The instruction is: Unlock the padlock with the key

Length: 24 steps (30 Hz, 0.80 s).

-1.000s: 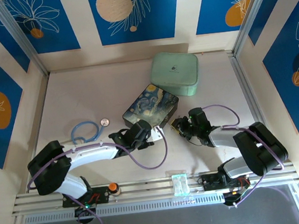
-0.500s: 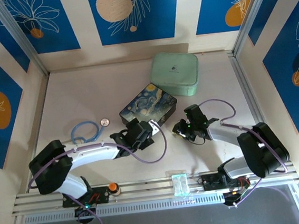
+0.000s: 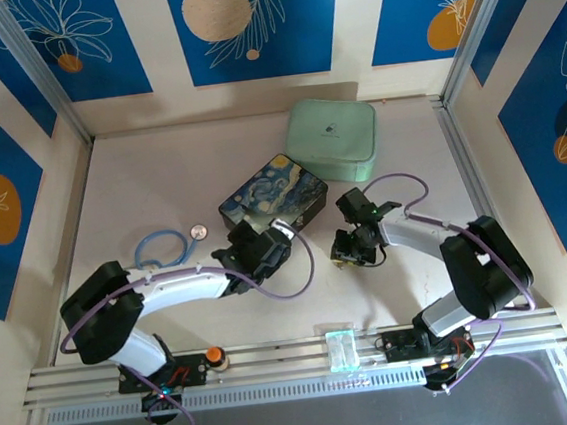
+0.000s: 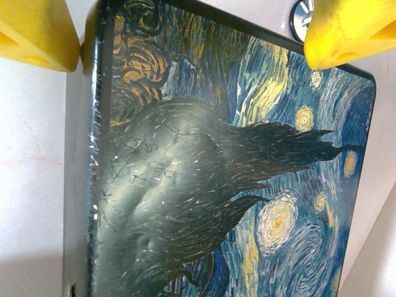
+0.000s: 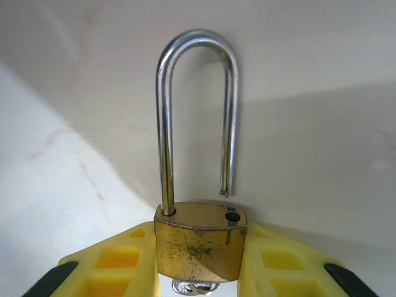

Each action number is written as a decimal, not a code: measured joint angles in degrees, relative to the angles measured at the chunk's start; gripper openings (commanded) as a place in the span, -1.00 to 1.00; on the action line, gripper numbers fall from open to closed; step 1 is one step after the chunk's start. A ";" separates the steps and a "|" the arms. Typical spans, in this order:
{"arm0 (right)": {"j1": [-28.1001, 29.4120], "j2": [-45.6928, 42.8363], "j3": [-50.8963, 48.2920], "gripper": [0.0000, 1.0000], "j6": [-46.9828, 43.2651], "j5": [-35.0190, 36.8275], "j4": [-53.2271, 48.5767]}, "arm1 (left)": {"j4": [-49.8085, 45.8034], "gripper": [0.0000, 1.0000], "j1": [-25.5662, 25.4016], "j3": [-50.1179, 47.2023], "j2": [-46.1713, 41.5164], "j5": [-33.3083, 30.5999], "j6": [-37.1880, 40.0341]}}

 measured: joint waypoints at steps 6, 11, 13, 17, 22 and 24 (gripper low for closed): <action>2.01 3.08 4.11 -0.34 -3.19 5.38 -10.16 | -0.15 0.91 1.84 -1.57 -1.81 -0.26 0.00; 3.30 5.66 6.23 -0.23 -5.22 8.55 -14.34 | -1.18 0.99 4.42 -3.39 -5.29 -0.72 -0.48; 3.41 5.90 6.29 -0.15 -5.57 9.03 -14.95 | -1.44 0.99 5.09 -3.74 -6.49 -0.92 -0.92; 3.72 5.90 6.29 -0.08 -5.81 9.70 -16.24 | -1.92 0.99 7.13 -5.11 -8.79 -0.90 -2.08; 4.20 5.88 6.34 -0.04 -5.81 10.23 -16.85 | -3.04 0.99 12.31 -6.34 -10.54 -0.81 -3.06; 4.31 5.86 6.34 0.00 -5.81 10.47 -17.05 | -3.50 0.99 14.16 -6.51 -11.15 -0.11 -3.48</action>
